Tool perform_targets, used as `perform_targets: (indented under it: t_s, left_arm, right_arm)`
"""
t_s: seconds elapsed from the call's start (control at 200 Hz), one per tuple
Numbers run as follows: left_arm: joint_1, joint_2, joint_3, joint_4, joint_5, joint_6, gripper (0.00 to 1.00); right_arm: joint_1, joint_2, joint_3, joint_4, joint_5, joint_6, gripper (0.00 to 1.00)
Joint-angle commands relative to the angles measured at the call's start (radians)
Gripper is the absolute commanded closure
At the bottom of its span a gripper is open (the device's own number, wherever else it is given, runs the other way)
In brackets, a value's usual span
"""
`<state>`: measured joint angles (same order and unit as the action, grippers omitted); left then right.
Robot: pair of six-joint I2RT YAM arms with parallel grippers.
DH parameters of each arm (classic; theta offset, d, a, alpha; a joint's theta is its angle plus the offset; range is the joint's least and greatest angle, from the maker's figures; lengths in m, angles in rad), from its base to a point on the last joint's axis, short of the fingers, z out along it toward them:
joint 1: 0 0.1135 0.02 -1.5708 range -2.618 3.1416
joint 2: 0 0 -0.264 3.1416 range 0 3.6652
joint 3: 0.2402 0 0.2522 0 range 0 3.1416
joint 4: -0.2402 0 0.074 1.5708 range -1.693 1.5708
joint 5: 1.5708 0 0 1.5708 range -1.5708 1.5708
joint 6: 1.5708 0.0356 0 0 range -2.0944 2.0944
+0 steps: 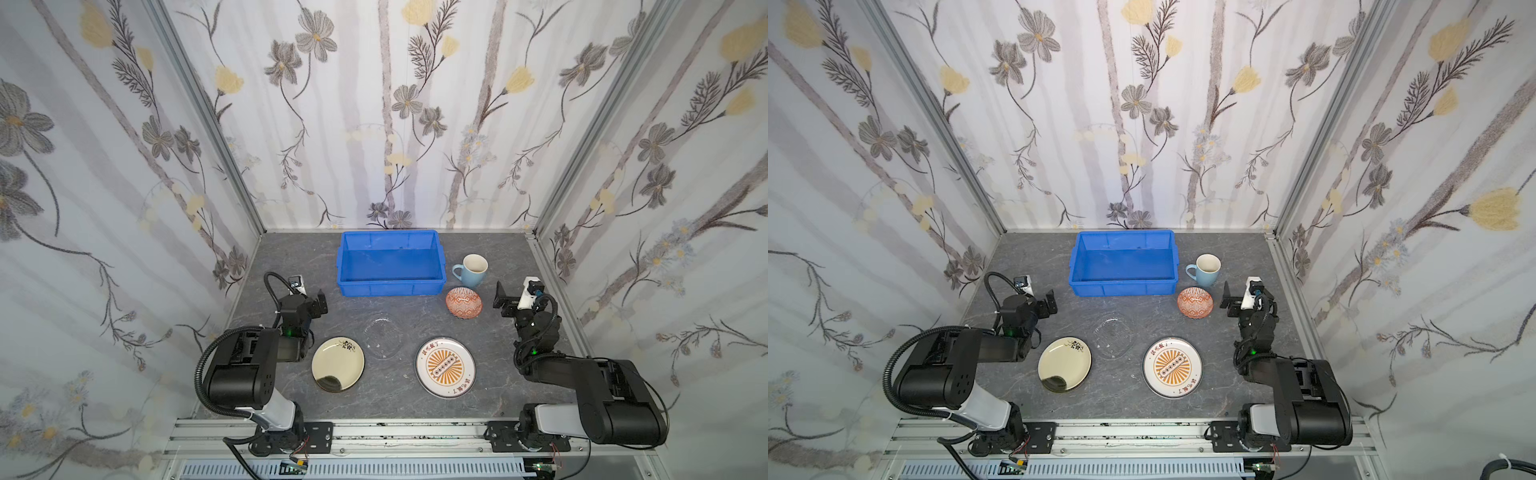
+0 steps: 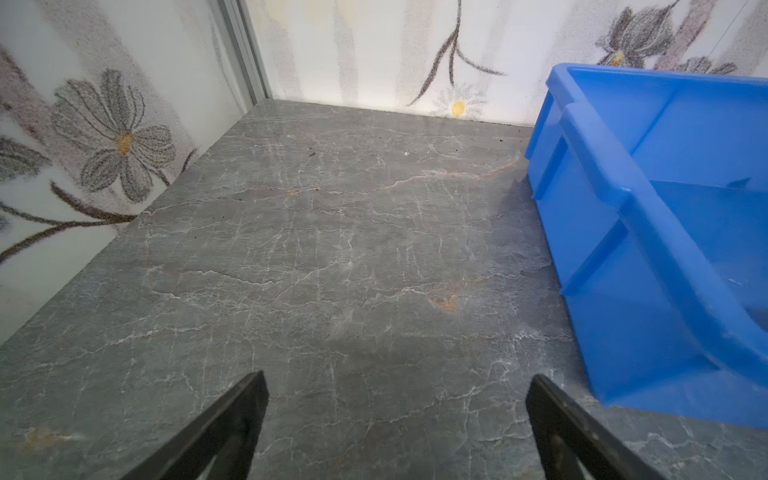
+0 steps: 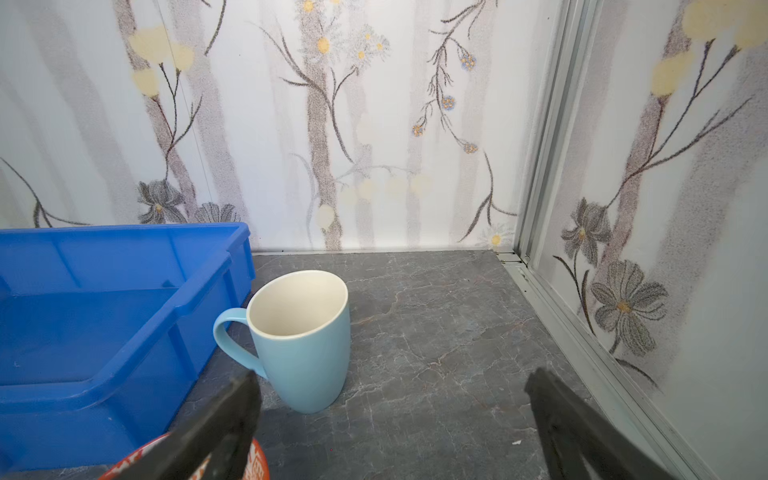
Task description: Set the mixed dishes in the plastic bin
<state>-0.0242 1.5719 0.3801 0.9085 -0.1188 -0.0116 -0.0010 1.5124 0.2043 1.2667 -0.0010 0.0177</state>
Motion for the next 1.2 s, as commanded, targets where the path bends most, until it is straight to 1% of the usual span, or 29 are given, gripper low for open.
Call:
perform_targets:
  t_s: [0.0,0.719,1.194]
  left_arm:
    - [0.001,-0.001,0.007,0.017,0.007,-0.002,0.00]
    - [0.003,0.001,0.008,0.013,0.009,-0.002,0.00]
    - [0.004,-0.001,0.011,0.007,0.015,-0.005,0.00]
  right_arm:
    - [0.000,-0.001,0.000,0.041,-0.013,-0.002,0.00]
    - [0.000,0.000,0.002,0.041,-0.013,-0.002,0.00]
    - [-0.001,-0.009,0.010,0.011,-0.006,0.001,0.00]
